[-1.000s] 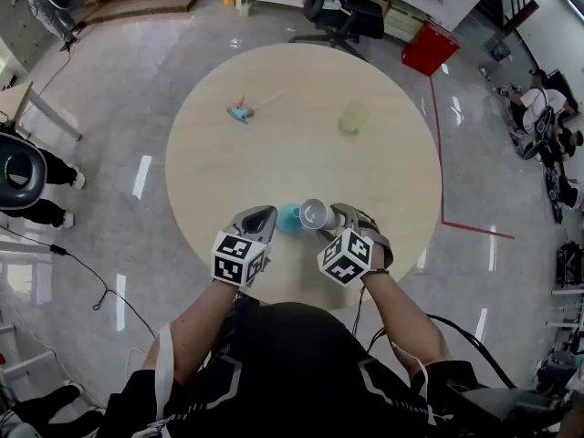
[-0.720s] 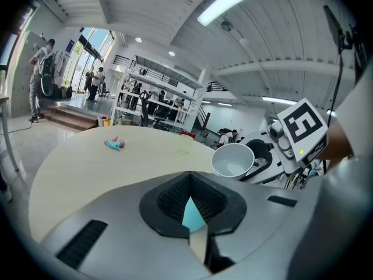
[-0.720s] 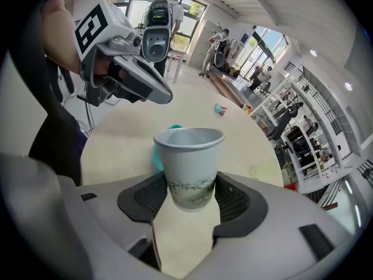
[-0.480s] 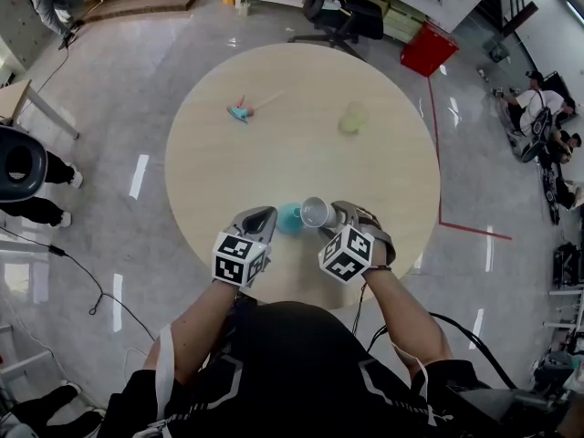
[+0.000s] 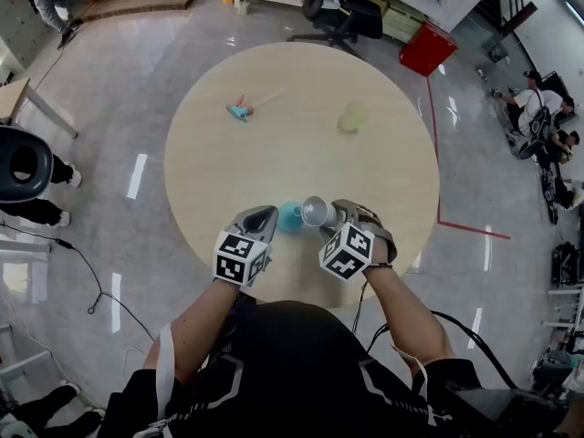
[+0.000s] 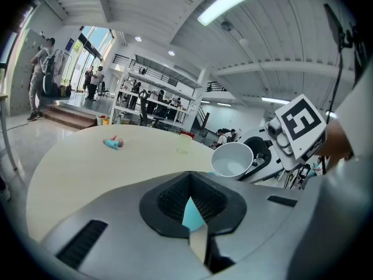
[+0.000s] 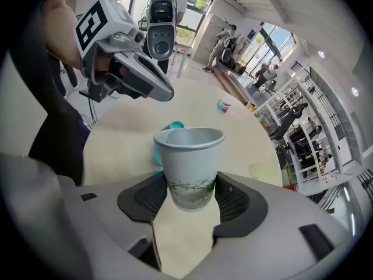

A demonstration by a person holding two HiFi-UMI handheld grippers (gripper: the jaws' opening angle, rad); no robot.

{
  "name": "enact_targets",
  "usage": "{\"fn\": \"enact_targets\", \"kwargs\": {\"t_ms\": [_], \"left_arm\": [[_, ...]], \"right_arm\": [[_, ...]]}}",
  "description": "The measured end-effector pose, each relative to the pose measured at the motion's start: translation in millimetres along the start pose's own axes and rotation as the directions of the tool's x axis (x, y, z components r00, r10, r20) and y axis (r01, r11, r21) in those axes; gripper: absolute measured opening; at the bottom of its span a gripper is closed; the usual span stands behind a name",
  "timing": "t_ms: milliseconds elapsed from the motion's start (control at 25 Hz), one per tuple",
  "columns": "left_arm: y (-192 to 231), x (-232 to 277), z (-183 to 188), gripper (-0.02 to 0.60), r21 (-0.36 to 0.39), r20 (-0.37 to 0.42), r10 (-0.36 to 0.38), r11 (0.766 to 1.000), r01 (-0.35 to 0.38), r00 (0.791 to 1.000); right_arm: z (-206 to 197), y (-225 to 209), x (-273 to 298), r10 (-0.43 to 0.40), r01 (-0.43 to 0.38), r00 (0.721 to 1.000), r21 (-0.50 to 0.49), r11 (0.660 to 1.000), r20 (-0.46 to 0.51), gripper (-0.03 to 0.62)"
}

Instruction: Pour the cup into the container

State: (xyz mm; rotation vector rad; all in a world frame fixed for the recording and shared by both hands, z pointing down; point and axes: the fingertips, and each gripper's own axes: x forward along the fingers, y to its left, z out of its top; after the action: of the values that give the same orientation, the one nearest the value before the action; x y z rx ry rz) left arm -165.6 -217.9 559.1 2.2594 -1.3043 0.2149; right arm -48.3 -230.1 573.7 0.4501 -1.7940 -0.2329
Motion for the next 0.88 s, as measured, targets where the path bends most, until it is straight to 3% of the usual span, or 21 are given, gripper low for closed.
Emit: {"fn": "enact_targets", "kwargs": {"t_ms": [880], "left_arm": [[0.6,2.6,-0.5,-0.005,-0.007,0.003,0.0,1.0,0.0,1.0]], "right_arm": [[1.1,-4.5,-0.1,0.01,-0.012,1.0,-0.051,0.999,-0.028,0.261]]}}
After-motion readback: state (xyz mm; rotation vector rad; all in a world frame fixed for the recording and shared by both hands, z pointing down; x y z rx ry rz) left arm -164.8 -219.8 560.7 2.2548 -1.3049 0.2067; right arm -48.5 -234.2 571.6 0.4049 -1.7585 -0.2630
